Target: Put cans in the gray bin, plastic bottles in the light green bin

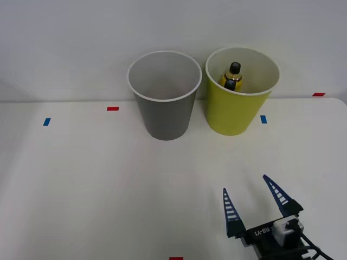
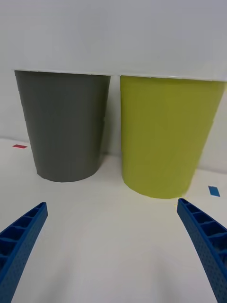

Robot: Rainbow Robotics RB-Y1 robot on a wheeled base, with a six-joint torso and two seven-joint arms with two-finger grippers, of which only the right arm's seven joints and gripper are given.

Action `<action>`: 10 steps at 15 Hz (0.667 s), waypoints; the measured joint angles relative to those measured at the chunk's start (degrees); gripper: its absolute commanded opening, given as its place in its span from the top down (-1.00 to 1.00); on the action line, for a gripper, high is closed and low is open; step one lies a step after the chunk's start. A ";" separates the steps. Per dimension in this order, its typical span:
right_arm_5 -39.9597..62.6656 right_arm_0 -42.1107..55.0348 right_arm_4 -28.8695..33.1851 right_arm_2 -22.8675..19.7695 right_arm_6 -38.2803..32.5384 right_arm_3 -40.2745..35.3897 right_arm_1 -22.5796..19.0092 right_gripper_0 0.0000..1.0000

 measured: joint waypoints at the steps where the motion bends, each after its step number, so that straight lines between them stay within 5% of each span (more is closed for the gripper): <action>1: -1.11 1.63 2.32 -0.96 -3.18 0.02 0.39 -0.88; 10: -18.19 8.91 19.65 -14.19 -19.77 10.31 9.18 -0.88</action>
